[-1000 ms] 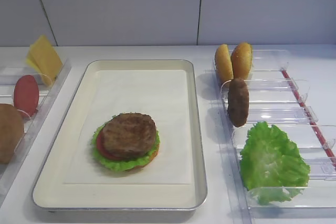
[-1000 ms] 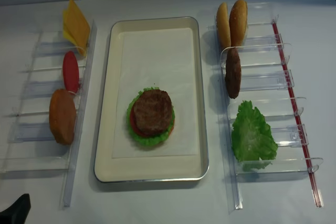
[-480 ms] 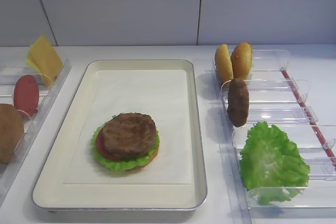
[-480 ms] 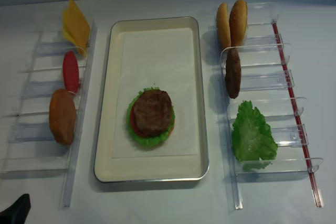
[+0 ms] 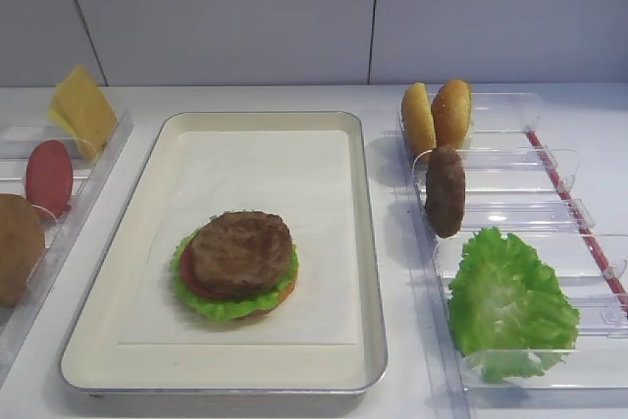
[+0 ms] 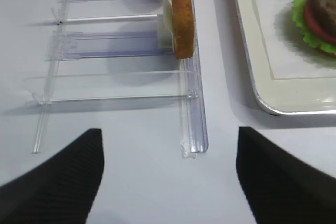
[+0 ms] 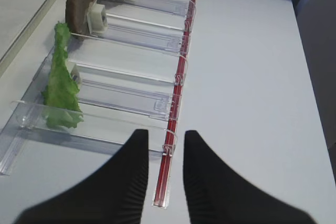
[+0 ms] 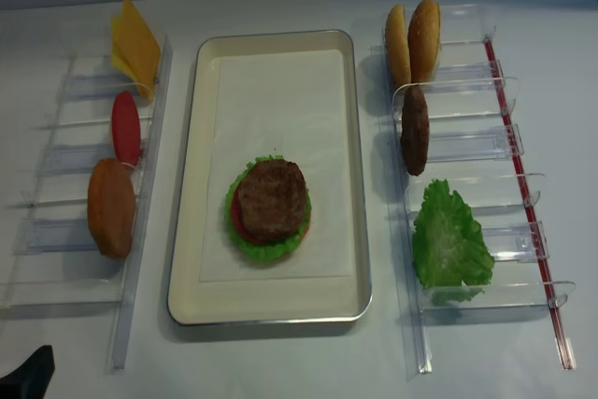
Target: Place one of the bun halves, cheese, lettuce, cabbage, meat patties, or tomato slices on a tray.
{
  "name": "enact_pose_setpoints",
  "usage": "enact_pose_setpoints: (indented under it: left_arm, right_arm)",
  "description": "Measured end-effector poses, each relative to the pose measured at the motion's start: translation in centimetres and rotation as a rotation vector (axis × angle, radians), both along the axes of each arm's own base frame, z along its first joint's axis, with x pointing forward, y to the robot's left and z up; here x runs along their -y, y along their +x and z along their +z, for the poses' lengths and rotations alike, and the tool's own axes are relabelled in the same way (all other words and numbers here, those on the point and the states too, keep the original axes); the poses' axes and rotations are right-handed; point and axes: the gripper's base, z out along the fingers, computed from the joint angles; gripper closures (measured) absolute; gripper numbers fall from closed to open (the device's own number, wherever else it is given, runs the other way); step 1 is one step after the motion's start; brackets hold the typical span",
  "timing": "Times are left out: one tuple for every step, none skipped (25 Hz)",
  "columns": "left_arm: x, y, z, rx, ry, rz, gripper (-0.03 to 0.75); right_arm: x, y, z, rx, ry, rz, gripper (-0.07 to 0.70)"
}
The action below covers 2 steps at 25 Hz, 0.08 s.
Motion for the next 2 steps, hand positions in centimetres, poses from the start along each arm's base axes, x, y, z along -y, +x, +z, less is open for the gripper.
enact_pose_setpoints:
  left_arm:
    - [0.00,0.00,0.00,0.000,0.000,0.000,0.206]
    - [0.00,0.00,0.00,0.000,0.000,0.000,0.206]
  right_arm:
    - [-0.01,0.00,0.00,0.000,0.001,0.001,0.432]
    - [-0.01,0.00,0.00,0.000,0.001,0.001,0.432]
